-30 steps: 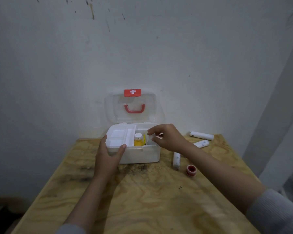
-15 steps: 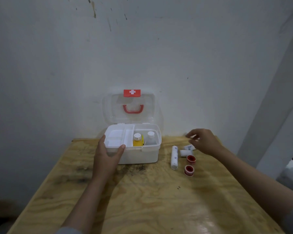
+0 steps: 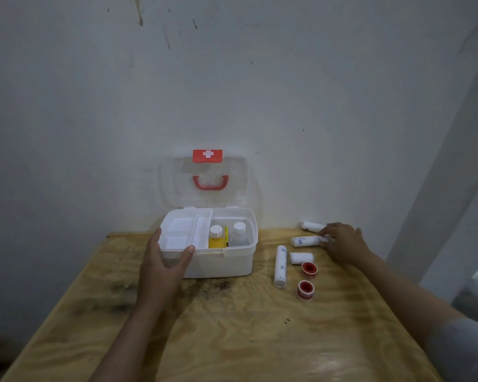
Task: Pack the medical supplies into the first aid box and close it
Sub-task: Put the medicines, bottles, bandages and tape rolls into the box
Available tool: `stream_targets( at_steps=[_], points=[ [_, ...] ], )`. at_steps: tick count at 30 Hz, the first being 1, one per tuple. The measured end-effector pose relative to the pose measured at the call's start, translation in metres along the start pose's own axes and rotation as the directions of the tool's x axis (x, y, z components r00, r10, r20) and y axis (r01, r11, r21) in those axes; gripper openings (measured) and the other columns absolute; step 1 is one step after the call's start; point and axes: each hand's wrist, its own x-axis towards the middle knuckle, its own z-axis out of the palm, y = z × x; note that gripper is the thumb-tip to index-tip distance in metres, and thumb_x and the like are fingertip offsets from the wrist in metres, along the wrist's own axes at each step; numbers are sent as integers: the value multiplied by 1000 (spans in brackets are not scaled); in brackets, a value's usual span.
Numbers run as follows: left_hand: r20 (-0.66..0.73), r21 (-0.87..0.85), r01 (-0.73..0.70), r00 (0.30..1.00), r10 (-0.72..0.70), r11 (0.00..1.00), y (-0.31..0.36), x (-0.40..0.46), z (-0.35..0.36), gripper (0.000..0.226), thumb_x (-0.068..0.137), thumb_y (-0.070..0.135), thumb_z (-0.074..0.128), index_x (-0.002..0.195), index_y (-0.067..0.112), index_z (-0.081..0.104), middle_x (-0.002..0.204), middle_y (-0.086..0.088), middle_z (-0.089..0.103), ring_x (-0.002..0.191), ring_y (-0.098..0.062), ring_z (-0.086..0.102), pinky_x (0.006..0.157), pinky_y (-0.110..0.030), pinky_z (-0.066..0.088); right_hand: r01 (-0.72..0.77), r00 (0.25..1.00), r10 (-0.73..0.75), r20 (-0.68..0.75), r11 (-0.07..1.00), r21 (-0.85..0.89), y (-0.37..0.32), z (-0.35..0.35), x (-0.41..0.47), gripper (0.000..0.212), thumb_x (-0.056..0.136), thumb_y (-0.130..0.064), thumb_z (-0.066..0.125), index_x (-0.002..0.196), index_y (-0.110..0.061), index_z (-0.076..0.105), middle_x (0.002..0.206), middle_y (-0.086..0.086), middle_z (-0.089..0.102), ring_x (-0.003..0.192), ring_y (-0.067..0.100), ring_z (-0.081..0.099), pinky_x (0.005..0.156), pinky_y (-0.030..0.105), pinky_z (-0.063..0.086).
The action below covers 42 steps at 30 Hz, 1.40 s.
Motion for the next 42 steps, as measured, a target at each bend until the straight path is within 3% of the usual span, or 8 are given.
stream_targets(
  at_steps=[2,6,12,19,26,32,38,42],
  points=[
    [2,-1,6,1000,-6,1000,1,0,0,88,71,56,66,145,27,28,149,-3,39,132,-26,41,98,-50,48,8,999,0,-53,989,149,2,2,-1,27,82,-37,66,104,-21,70,118,5,60,100,21,59,89,36,42],
    [-8,4,7,1000,-7,1000,1,-1,1,84,74,51,68,145,27,28,148,-3,39,131,-27,42,96,-49,49,22,994,4,-113,972,233,3,5,-9,29,78,-34,71,104,-21,71,93,0,50,80,15,52,71,27,42],
    [-14,5,10,1000,-10,1000,2,-2,1,82,76,48,68,144,27,28,149,-3,38,131,-27,41,96,-48,49,4,990,49,-136,932,363,8,15,-17,31,76,-31,74,104,-19,71,113,11,55,104,21,52,85,29,42],
    [-7,11,21,1000,-21,1000,2,-2,1,82,76,50,69,144,30,27,148,-3,39,130,-27,42,94,-49,50,5,983,66,-168,920,392,1,10,-24,24,75,-34,74,95,-21,70,95,7,65,81,16,54,66,27,40],
    [0,-15,14,1000,-14,1000,4,-3,0,82,77,46,69,145,27,28,147,-3,40,129,-26,43,95,-49,50,219,943,-75,-325,874,433,-21,-28,-31,22,71,-20,79,91,-15,72,86,6,62,77,22,59,67,35,52],
    [-3,-15,10,1000,-10,1000,5,-3,0,82,77,46,71,144,26,28,147,-3,40,130,-25,42,98,-47,48,411,889,-224,-399,774,482,-74,-78,-34,23,72,-19,79,93,-17,71,93,2,61,83,13,59,66,22,54],
    [4,-34,25,1000,-25,999,4,-4,-2,83,75,50,71,144,30,29,147,0,40,130,-23,42,99,-47,48,530,844,-492,-214,824,199,-131,-108,-11,25,74,-27,75,97,-17,71,99,4,62,86,17,59,75,31,53],
    [15,-33,28,1000,-27,999,4,-4,-3,84,74,52,71,143,32,28,147,1,41,130,-24,43,97,-48,49,530,847,-530,-31,840,114,-162,-102,7,25,73,-22,75,97,-17,71,103,6,61,92,21,59,80,33,51]
  ],
)
